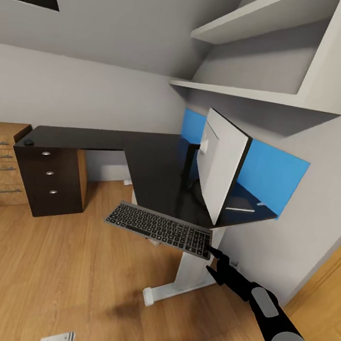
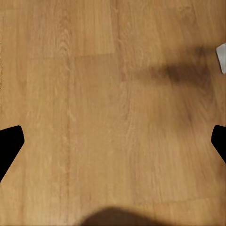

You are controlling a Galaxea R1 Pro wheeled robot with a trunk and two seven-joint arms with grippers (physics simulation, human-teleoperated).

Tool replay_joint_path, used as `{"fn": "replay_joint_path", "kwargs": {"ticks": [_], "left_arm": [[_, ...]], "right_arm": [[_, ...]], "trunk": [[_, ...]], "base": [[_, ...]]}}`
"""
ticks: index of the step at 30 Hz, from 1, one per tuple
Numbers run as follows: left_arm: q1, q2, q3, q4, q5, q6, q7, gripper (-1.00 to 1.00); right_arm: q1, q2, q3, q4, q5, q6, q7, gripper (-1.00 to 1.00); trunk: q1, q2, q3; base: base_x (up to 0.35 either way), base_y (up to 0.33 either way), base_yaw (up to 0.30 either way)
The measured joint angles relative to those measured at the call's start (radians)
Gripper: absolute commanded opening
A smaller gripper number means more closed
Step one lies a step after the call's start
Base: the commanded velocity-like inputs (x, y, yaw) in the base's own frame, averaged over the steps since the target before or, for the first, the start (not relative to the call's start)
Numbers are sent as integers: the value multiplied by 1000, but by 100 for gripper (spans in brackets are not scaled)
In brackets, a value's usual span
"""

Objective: In the bedroom, organize the workspace by keeping the computer under the desk, ensuring the monitor is on the desk, placing the keyboard on the desk next to the monitor, placing the mouse on the desk next to the keyboard, moving the folder from the swivel chair onto the desk next to the mouse, stacking the notebook on top of the folder with the pen on top of the notebook, and positioning the swivel chair next to the desk.

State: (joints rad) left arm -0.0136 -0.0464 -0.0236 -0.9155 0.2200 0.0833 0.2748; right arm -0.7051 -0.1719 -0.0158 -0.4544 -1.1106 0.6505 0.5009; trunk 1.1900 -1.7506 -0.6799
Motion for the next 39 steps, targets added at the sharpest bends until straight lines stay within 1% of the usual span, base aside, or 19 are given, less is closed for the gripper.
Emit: {"fn": "replay_joint_path", "kwargs": {"ticks": [4, 13, 16, 30, 39], "left_arm": [[0, 0, 0, 0, 0, 0, 1, 100], [0, 0, 0, 0, 0, 0, 0, 100], [0, 0, 0, 0, 0, 0, 1, 100], [0, 0, 0, 0, 0, 0, 0, 100], [0, 0, 0, 0, 0, -1, 1, 100]], "right_arm": [[0, 0, 0, 0, 1, 0, 0, 100], [0, 0, -1, 0, 2, 0, 0, 100], [0, 0, -1, -1, 1, 0, 0, 100], [0, 0, -1, -1, 2, 0, 0, 100], [0, 0, -1, -1, 2, 0, 0, 100]], "trunk": [[-15, 28, 13], [-15, 28, 13], [-27, 49, 22], [-27, 49, 22], [-27, 49, 22]], "base": [[0, 0, 0], [0, 0, 0], [0, 0, 0], [3, 0, 0], [115, 19, 0]]}}
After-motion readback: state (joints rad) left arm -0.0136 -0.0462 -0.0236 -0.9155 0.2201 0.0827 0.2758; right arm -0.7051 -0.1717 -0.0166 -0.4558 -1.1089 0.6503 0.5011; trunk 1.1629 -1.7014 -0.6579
